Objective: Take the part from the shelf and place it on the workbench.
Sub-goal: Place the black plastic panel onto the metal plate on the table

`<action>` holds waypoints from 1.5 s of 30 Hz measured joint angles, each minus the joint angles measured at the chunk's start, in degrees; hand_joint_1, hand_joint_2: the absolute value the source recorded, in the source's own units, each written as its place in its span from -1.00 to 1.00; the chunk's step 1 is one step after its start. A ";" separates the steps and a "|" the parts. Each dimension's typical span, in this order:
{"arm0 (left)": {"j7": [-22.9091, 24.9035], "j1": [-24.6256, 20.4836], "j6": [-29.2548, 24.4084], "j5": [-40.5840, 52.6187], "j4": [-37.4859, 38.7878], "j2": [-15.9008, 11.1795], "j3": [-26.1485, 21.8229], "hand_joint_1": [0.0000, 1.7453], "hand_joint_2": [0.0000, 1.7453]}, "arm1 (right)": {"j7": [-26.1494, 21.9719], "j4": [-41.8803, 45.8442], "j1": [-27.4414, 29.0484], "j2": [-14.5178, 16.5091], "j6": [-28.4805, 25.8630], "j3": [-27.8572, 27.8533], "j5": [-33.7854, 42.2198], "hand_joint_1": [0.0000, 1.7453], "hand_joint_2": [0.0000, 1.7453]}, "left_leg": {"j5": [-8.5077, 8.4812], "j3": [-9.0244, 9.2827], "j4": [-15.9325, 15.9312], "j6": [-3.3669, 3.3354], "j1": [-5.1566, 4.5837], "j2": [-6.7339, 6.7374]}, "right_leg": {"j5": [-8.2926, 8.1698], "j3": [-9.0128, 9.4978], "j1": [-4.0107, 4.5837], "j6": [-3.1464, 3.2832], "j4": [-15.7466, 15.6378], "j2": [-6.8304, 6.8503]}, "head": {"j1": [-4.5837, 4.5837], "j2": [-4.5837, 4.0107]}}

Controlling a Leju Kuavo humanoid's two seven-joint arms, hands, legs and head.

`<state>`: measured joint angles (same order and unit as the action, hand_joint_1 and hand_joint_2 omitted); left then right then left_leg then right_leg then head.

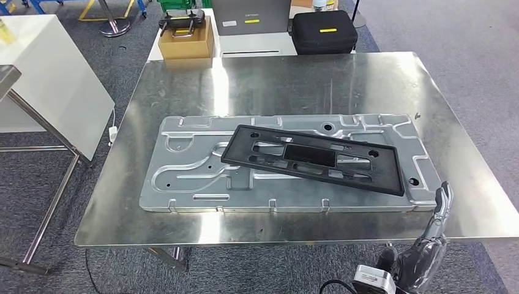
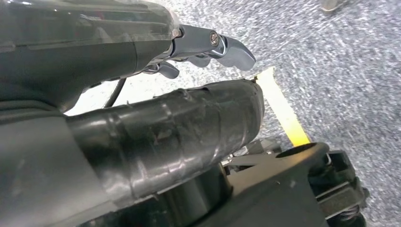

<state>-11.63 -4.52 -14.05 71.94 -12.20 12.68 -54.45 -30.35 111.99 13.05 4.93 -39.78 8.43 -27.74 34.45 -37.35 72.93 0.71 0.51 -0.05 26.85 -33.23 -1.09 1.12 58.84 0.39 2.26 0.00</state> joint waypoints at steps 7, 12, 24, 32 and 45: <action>-0.02 -0.11 -0.11 -0.20 0.00 -0.14 -0.04 -1.00 -1.00 | -0.08 -0.42 0.62 0.72 0.00 -0.10 0.62 -1.00 -1.00 | -5.70 7.88 -15.45 -1.62 -0.34 -0.09 | -0.94 -0.54 0.24 -1.77 0.18 -0.09 | 0.04 0.00; 0.01 -0.14 -0.16 -0.21 0.00 -0.17 -0.07 -1.00 -1.00 | -0.10 -0.71 0.91 0.74 0.00 -0.10 0.83 -1.00 -1.00 | -7.40 6.79 -16.02 -3.54 -0.14 0.38 | 6.33 -4.73 0.11 -2.67 10.33 -0.28 | 0.11 0.00; 0.34 -0.12 -0.16 -0.20 0.00 -0.13 -0.09 -1.00 -1.00 | 0.11 -1.37 1.06 0.73 0.01 -0.17 0.98 -1.00 -1.00 | -7.48 4.16 -13.61 -1.32 -0.61 0.31 | 1.50 1.95 0.33 -0.47 0.04 -0.28 | 0.03 0.00; 0.34 0.00 -0.19 -0.26 0.00 -0.16 -0.11 -1.00 -1.00 | 0.34 -1.85 1.05 0.73 0.02 -0.19 1.03 -1.00 -1.00 | -2.06 3.18 -4.89 -0.19 0.00 0.24 | -0.53 -0.61 0.32 0.11 0.15 0.02 | -0.13 0.00; 0.27 -0.20 -0.35 -0.20 0.00 -0.29 -0.13 -1.00 -1.00 | 0.32 -1.85 1.13 0.73 0.00 -0.77 1.30 -1.00 -1.00 | -8.23 5.66 -15.97 -3.57 -0.37 0.68 | 8.72 -5.86 0.16 -3.14 15.81 -0.25 | 0.02 0.00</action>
<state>-11.37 -4.72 -14.40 71.73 -12.20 12.38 -54.58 -30.03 110.14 14.18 5.66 -39.78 7.67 -26.44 26.22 -31.69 56.96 -2.86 0.14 0.63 35.57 -39.09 -0.93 -2.03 74.65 0.13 2.28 0.00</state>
